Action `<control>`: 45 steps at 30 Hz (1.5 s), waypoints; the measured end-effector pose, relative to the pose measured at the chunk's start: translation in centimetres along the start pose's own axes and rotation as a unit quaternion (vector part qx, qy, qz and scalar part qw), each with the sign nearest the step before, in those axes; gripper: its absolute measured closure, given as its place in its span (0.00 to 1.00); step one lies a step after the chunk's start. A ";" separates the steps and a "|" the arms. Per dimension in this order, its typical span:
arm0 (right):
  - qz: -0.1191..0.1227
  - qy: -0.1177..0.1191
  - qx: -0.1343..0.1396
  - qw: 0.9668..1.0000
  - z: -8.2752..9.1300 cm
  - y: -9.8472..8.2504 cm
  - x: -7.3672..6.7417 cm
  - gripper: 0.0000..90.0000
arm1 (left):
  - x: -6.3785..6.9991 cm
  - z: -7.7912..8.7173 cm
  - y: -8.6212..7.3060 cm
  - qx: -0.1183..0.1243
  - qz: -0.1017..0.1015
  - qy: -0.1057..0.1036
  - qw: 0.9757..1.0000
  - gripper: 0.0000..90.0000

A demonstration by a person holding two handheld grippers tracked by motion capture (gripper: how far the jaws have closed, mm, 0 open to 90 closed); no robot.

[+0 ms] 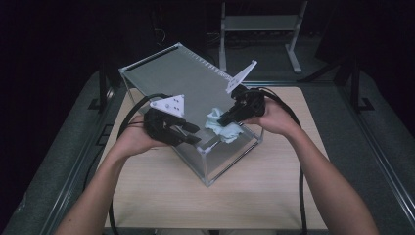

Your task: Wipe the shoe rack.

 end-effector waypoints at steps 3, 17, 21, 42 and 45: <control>-0.001 -0.021 -0.013 1.000 1.2 -0.7 0.5 0.92 | 0.9 -1.4 0.3 -0.004 -0.005 -0.012 1.000 0.69; -0.001 -0.017 -0.031 0.999 2.2 -3.0 -0.7 0.93 | 2.0 -3.5 0.1 -0.032 -0.010 -0.021 0.999 0.74; 0.001 -0.002 -0.034 0.999 2.4 -3.4 -1.7 0.93 | 1.9 -2.8 -0.3 -0.033 -0.014 -0.014 0.999 0.74; 0.083 0.080 -0.023 0.993 -0.6 2.0 -6.6 0.93 | 0.7 -0.1 -2.6 -0.033 0.015 0.024 0.999 0.87; 0.084 0.079 -0.034 0.993 -0.5 1.2 -6.7 0.93 | 0.6 0.1 -2.8 -0.031 0.015 0.026 0.999 0.87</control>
Point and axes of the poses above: each handheld gripper's, and its own axes: z roughly backward along the jaws, y roughly out of its top, x roughly to its right, the point moved 5 cm from there along -z, roughly forward along the jaws, and after that the axes turned 2 degrees about -y, right-handed, at the moved point
